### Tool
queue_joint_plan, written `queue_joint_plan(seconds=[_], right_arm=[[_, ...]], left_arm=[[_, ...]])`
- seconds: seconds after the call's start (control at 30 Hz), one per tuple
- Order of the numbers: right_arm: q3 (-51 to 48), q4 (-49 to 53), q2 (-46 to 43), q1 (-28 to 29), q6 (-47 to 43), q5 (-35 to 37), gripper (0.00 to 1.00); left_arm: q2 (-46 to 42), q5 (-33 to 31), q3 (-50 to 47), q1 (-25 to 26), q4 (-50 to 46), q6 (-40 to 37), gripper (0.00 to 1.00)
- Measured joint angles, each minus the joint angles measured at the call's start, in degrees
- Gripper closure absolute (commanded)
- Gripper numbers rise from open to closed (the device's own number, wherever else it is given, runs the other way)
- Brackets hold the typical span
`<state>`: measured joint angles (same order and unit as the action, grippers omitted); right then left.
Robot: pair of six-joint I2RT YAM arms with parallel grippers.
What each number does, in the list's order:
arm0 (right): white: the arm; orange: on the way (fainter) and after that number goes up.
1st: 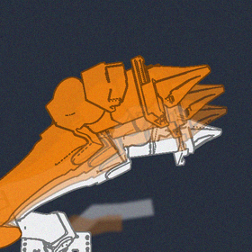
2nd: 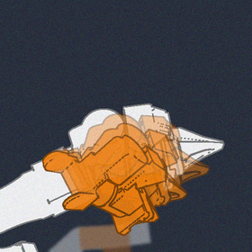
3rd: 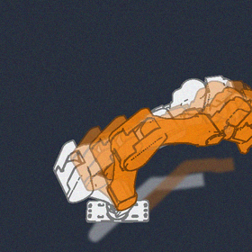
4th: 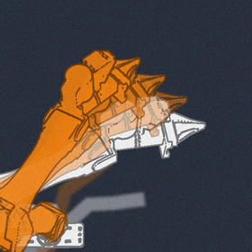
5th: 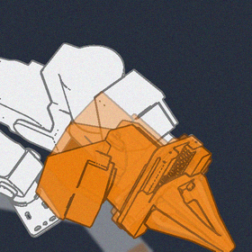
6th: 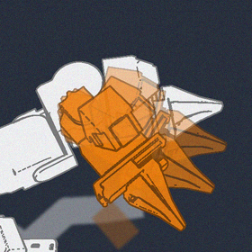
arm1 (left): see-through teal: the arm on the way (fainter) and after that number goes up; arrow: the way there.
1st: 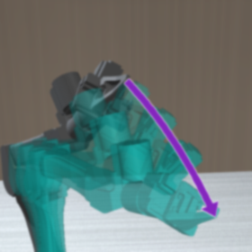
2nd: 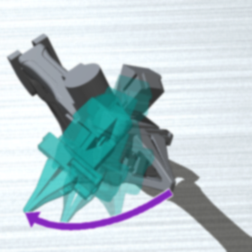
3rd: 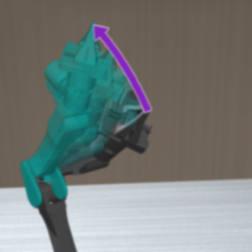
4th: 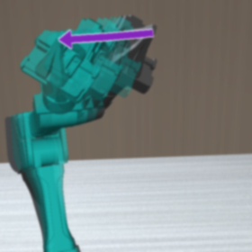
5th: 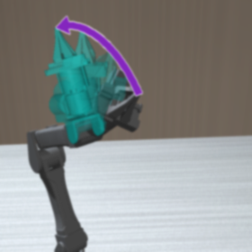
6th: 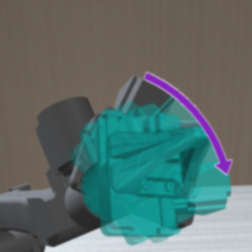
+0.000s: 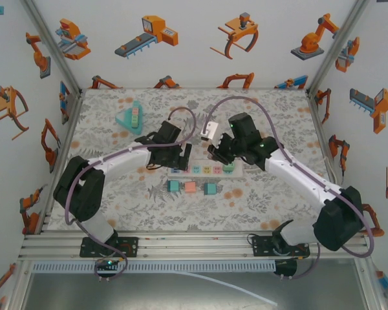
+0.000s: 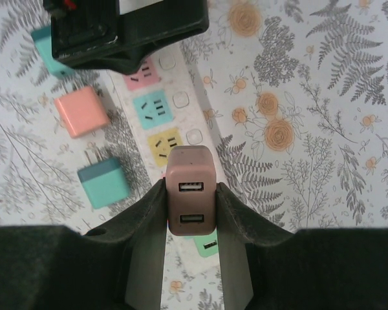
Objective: Pull the plug off the socket
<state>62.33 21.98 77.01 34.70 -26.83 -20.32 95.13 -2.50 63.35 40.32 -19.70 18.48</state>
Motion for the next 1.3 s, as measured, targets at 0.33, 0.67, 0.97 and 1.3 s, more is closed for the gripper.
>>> queue_joint_plan(seconds=[0.33, 0.67, 0.97, 1.3], right_arm=[[-2.2, -2.7, -9.8, -1.5, 30.9, 4.6, 0.70], [-12.7, -4.9, -16.9, -7.9, 57.2, 3.2, 0.71], [-31.6, -8.2, -28.9, -9.6, 73.3, 4.7, 0.73], [-44.8, -17.0, -29.3, -9.6, 81.3, 5.4, 0.74]], left_arm=[[-14.5, 5.6, -1.2, 0.2, 2.1, -6.4, 0.15], [-31.2, 16.7, -12.5, 4.6, 7.6, -19.7, 0.07], [-39.0, 27.8, -18.1, 7.5, 7.8, -31.3, 0.03], [-36.3, 30.8, -18.1, 8.9, 5.9, -37.6, 0.03]])
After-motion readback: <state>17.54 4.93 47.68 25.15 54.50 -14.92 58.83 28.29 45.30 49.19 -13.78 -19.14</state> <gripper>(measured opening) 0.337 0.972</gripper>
